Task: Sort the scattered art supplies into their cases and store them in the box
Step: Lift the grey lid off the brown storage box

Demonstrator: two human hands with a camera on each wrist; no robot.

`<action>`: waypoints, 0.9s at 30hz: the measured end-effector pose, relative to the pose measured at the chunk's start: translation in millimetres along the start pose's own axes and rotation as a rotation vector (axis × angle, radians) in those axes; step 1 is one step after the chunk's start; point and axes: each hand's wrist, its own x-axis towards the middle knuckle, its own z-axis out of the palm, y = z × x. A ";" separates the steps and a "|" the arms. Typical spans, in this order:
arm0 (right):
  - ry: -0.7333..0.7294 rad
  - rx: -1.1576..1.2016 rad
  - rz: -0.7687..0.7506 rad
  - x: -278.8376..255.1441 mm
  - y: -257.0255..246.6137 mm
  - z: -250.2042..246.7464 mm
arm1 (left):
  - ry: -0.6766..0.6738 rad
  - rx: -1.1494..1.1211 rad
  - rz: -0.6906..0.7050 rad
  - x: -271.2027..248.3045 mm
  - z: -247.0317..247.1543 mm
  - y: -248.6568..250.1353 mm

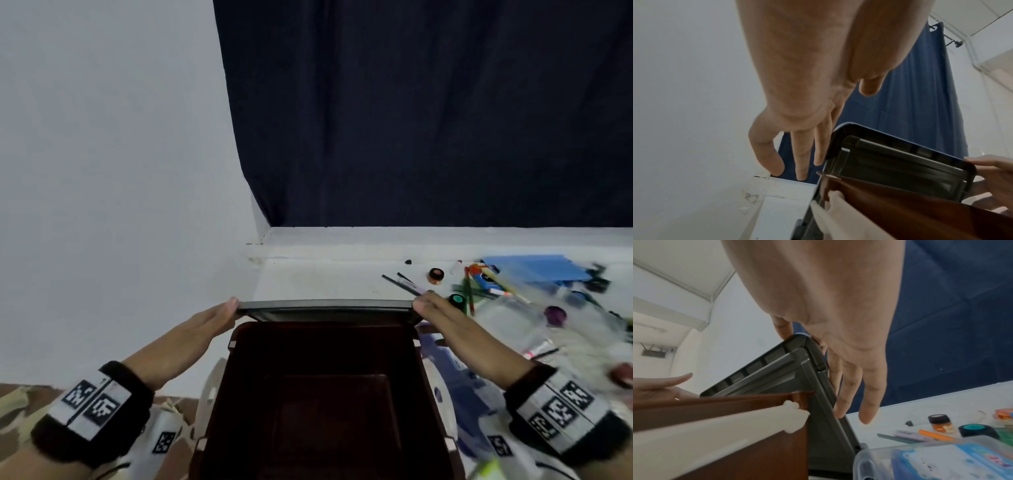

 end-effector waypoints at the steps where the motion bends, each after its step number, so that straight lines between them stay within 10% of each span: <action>1: 0.011 -0.011 0.005 -3.6 -0.9 2.4 | -0.015 0.000 0.022 -0.3 0.1 -0.8; 15: 0.276 -0.125 -0.214 -59.2 -21.7 10.6 | 0.018 0.200 0.356 -40.6 10.7 32.6; 27: 0.502 -0.179 -0.304 -161.0 49.1 -108.6 | 0.139 -0.118 0.700 -71.6 169.4 137.0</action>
